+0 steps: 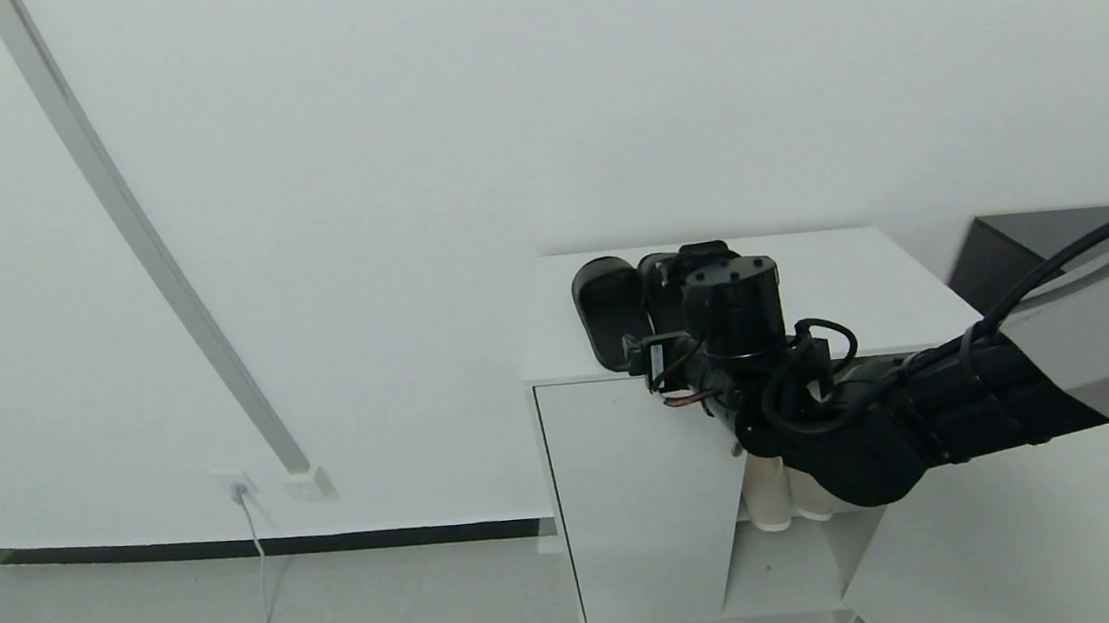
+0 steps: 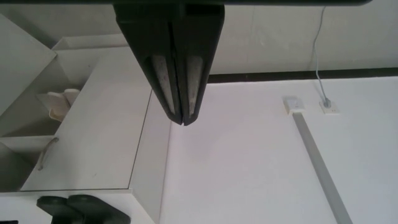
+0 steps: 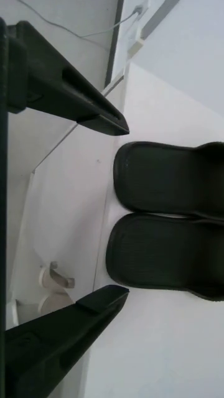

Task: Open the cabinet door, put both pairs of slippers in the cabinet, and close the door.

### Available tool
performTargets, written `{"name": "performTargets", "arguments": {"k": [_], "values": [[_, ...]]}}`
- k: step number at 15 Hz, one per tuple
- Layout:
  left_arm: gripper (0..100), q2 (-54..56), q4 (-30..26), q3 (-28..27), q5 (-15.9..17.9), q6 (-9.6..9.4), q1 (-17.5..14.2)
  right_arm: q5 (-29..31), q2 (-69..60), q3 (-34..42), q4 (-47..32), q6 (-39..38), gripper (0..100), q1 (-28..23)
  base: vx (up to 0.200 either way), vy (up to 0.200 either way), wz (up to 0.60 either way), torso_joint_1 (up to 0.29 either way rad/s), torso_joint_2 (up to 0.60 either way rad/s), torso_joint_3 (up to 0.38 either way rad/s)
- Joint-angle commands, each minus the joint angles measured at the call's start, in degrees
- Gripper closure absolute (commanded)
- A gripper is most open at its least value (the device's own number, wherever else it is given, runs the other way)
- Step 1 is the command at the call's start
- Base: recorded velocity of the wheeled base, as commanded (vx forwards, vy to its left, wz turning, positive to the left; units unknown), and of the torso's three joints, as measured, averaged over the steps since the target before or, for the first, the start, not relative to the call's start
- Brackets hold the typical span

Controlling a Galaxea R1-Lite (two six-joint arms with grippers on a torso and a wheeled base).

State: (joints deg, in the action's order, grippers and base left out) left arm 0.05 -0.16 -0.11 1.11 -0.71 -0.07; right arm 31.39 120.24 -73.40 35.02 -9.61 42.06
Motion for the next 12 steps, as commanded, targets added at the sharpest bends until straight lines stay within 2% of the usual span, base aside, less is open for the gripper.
{"name": "performTargets", "arguments": {"k": [1,6,9,12], "values": [[100,-0.05,-0.02,0.02,-0.05,0.00,-0.01,-0.01,0.97,-0.08,0.13,-0.33,0,-0.22,0.200,0.000,0.00,-0.007,-0.01,0.002],[100,-0.05,-0.02,0.02,-0.05,0.09,-0.01,-0.01,1.67,0.10,0.31,-0.50,0,-0.31,0.200,0.000,0.00,0.008,0.00,0.000],[100,-0.05,0.07,-0.07,-0.05,0.09,-0.01,-0.01,3.34,0.71,2.95,-0.15,0,-0.31,0.200,0.000,0.00,0.001,0.00,0.002],[100,-0.05,0.07,0.02,-0.05,0.27,-0.01,-0.01,6.24,-1.31,3.91,1.08,0,-0.92,0.000,0.000,0.00,0.000,0.00,0.000]]}}
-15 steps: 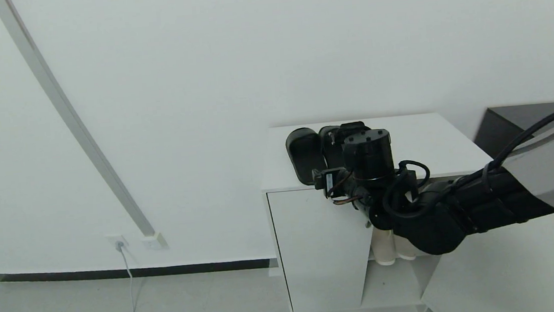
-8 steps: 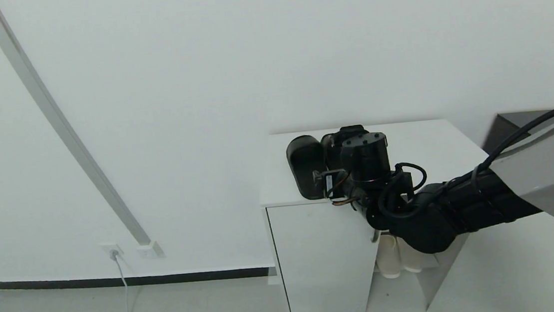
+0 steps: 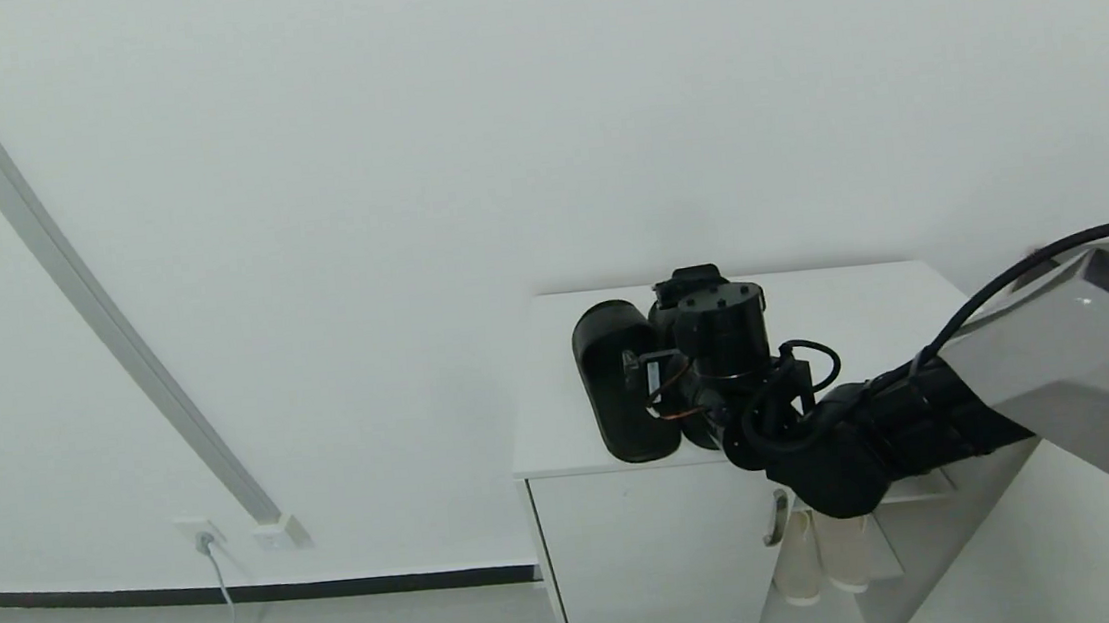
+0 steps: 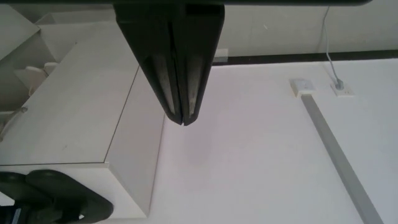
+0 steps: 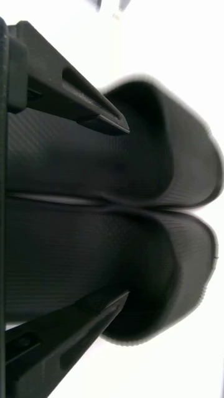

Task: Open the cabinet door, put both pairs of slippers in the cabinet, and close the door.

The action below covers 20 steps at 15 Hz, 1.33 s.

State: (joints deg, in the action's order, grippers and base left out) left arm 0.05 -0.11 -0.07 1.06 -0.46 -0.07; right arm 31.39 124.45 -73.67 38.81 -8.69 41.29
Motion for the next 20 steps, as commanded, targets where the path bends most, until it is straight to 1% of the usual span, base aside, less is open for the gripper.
{"name": "performTargets", "arguments": {"k": [1,7,13,15,16,20], "values": [[100,-0.05,0.02,-0.01,-0.01,0.02,-0.01,-0.01,3.25,-2.36,0.21,1.22,0,-0.86,0.000,0.000,0.00,0.000,0.00,0.000],[100,-0.05,0.02,-0.01,-0.01,0.11,-0.10,-0.19,10.02,-13.17,0.03,4.91,0,-3.23,0.000,0.000,0.00,0.000,0.00,0.000],[100,-0.05,0.02,-0.01,-0.01,0.11,-0.01,-0.45,14.15,-19.94,-2.52,5.09,0,-4.46,0.000,0.000,0.00,0.000,0.00,0.000],[100,-0.05,0.02,-0.01,-0.01,0.11,-0.10,-0.45,14.33,-20.90,-3.13,5.09,0,-4.64,0.000,0.000,0.00,0.000,0.00,0.000],[100,-0.05,0.02,-0.01,-0.01,0.11,-0.01,-0.45,14.41,-21.08,-3.13,5.09,100,-4.55,0.000,0.000,0.00,0.000,0.00,0.000],[100,-0.05,0.02,-0.01,-0.01,0.11,-0.01,-0.45,14.33,-21.17,-2.96,5.00,100,-4.55,0.000,0.000,0.00,0.000,0.00,0.000]]}}
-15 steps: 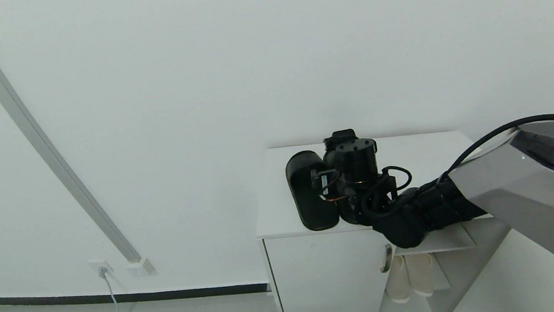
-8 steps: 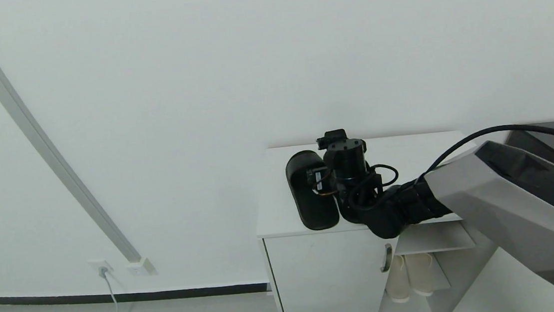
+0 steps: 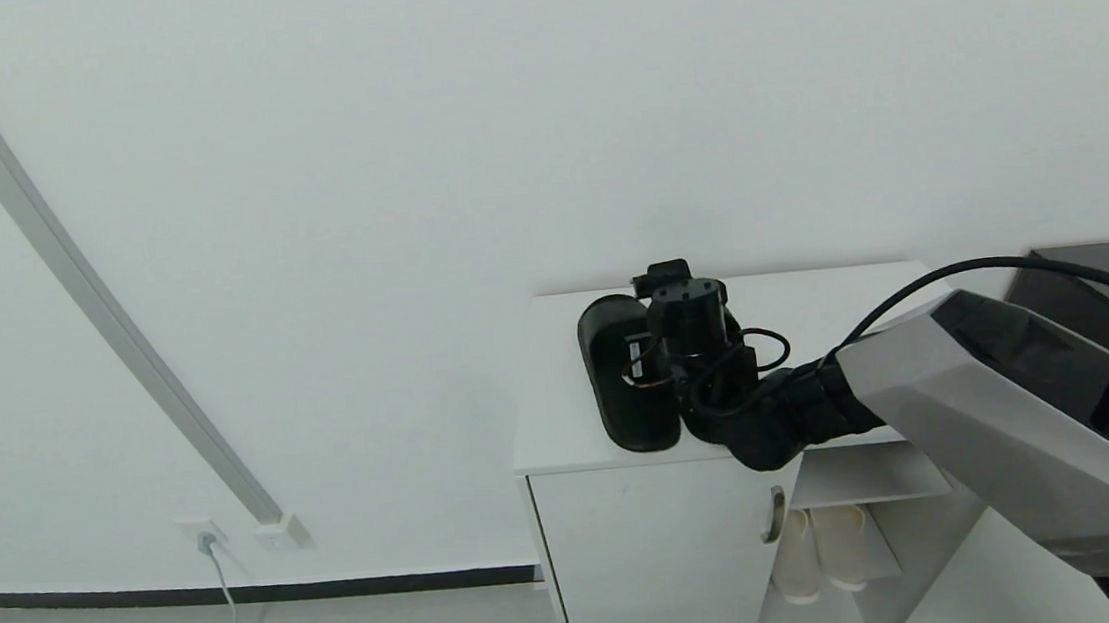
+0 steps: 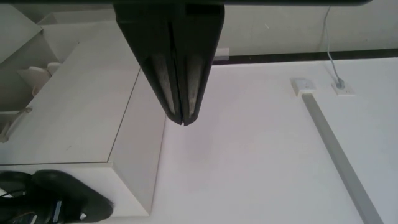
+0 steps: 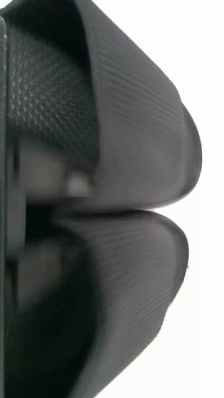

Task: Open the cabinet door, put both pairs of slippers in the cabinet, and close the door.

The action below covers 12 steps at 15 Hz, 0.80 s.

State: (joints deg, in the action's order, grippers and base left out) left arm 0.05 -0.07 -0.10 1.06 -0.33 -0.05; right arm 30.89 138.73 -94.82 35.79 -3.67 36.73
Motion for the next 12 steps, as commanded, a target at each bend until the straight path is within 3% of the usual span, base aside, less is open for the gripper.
{"name": "performTargets", "arguments": {"k": [1,5,8,12], "values": [[100,-0.05,-0.01,0.01,-0.01,-0.02,-0.13,0.05,0.05,-0.02,0.07,-0.02,100,0.01,0.000,0.000,0.00,0.000,0.00,0.000],[100,-0.05,-0.01,0.01,-0.01,-0.02,-0.04,0.40,-1.00,0.86,0.33,-0.11,100,0.27,0.000,0.000,0.00,0.000,0.00,0.000],[100,-0.05,-0.01,-0.08,-0.01,-0.02,-0.04,-0.22,-6.63,8.33,3.06,-0.11,100,0.80,0.000,0.000,0.00,0.000,0.00,0.000],[100,-0.05,-0.01,-0.08,-0.09,0.07,-0.13,-7.25,-22.71,35.76,12.99,-0.02,100,4.67,0.000,0.000,0.00,0.000,0.00,0.000]]}}
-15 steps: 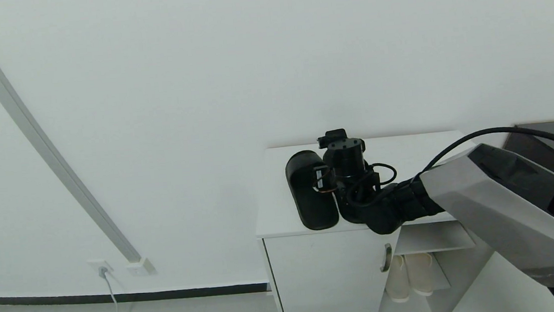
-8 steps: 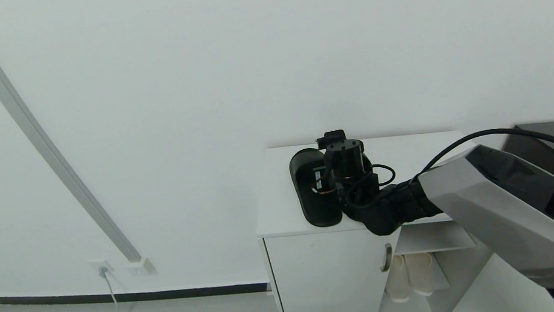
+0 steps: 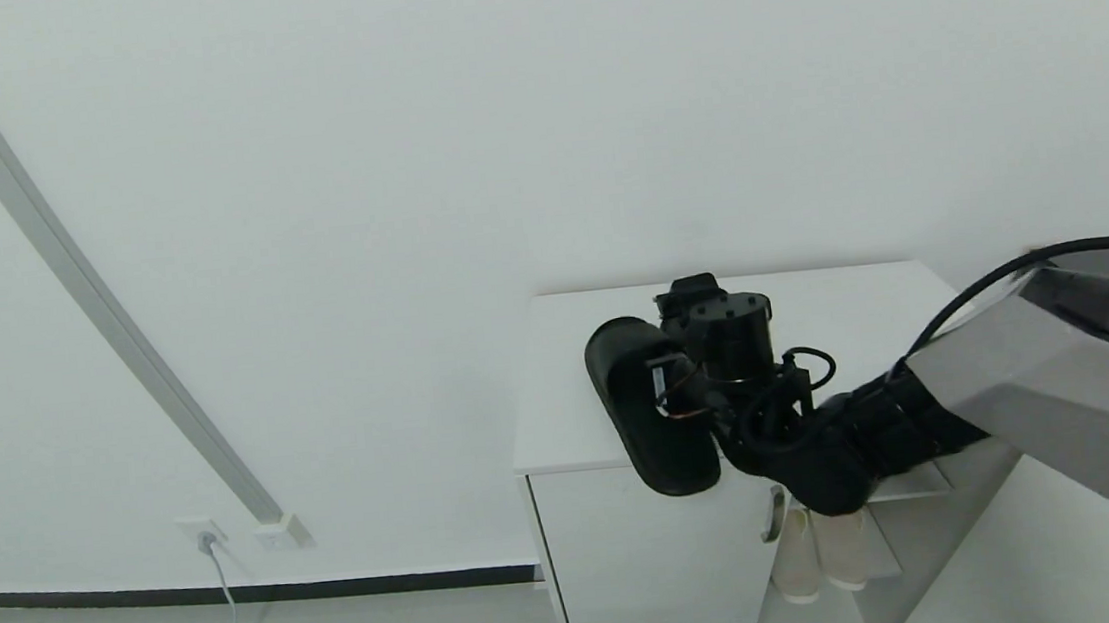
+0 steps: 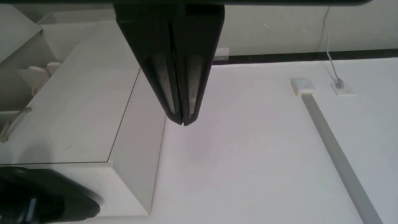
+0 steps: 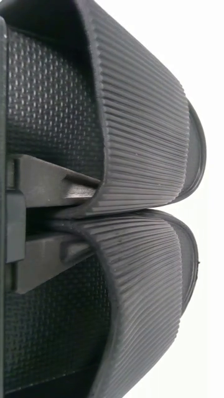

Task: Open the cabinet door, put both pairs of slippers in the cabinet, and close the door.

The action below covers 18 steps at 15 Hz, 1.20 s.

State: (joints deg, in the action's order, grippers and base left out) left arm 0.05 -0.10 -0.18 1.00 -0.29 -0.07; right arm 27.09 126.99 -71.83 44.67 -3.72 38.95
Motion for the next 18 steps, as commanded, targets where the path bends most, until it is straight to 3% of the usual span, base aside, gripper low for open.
{"name": "performTargets", "arguments": {"k": [1,3,6,12,18], "values": [[100,-0.05,0.01,0.01,-0.03,0.12,-0.01,-5.03,-14.05,17.77,5.96,0.03,100,3.33,0.000,0.000,0.00,0.000,0.00,0.000],[100,-0.05,0.01,0.01,-0.03,0.38,-0.01,-8.89,-20.29,25.16,6.75,0.03,100,5.00,0.000,0.000,0.00,0.000,0.00,0.000],[100,-0.05,0.01,0.01,-0.12,0.56,-0.01,-11.97,-25.39,30.25,6.66,-0.06,100,6.58,0.000,0.000,0.00,0.000,0.00,0.000],[100,-0.05,0.01,0.01,-0.47,0.91,-0.01,-11.62,-23.81,29.90,6.75,0.03,100,7.90,0.000,0.000,0.00,0.000,0.00,0.000],[100,-0.14,0.01,0.01,-0.47,1.08,-0.10,-11.44,-23.89,30.52,6.75,0.03,100,9.57,-0.200,0.000,0.00,0.002,0.00,0.005]]}}
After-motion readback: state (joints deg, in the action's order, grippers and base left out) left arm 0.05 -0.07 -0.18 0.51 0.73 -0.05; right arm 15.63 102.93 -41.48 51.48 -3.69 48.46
